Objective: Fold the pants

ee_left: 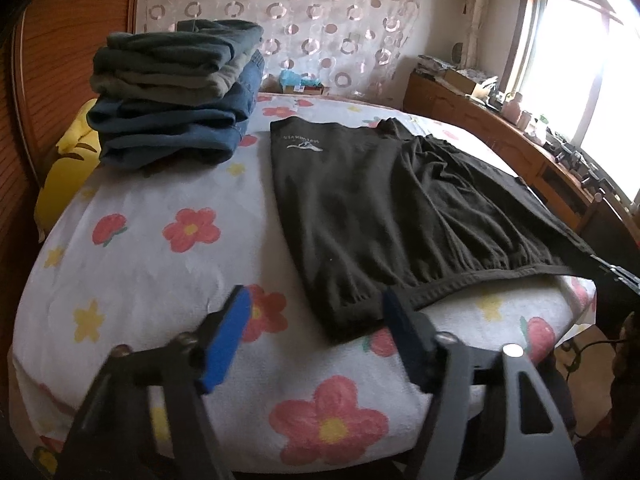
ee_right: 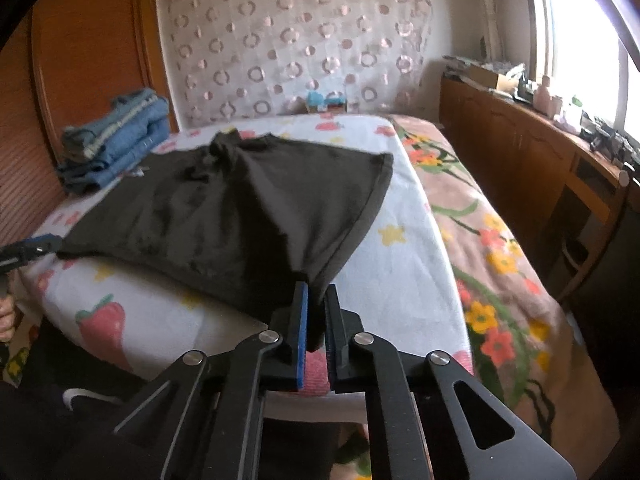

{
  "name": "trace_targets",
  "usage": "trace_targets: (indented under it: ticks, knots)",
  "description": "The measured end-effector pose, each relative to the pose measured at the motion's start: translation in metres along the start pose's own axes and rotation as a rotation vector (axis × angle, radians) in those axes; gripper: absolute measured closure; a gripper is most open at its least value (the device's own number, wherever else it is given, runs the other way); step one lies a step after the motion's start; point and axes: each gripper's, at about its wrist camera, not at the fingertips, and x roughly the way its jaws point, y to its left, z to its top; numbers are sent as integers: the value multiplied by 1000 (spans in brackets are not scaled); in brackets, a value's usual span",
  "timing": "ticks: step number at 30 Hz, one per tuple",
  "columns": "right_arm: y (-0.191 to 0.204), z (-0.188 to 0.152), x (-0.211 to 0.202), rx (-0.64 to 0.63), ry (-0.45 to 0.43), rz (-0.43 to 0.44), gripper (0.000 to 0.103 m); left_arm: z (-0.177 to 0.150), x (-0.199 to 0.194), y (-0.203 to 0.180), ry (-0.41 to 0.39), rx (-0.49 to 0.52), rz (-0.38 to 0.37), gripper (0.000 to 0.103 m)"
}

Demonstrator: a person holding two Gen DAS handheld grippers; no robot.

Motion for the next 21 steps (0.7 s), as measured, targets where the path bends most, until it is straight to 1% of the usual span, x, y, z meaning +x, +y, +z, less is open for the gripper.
trace_targets:
  ticks: [1,4,10,12,14,15,16,17,19,21]
  knots:
    - [0,0,-2,0,-8,1,99,0,1,0,2,-2,-1,50]
    - [2,2,-6,-5,-18,8,99,-1,4,0,10,3,2,56]
    - [3,-1,0,-4,-2,13,99,-1,5,-7,11,49,28,61]
    - [2,-2,2,-2,6,10,99,-1,5,-10,15,67,24,62]
    - [0,-3,5,0,12,6,99,-1,6,-12,16,77,22,68]
    - [0,-4,5,1,13,7,99,-2,6,-13,16,83,15,75]
    - [-1,-4,6,2,14,7,99,-2,5,-14,16,86,2,87]
    - [-2,-4,7,3,16,8,99,-1,6,-14,19,85,-10,91]
    - [-2,-4,7,3,16,9,99,0,5,-14,22,84,-8,99]
    - [-2,-4,7,3,15,11,99,2,1,-13,16,81,-14,101]
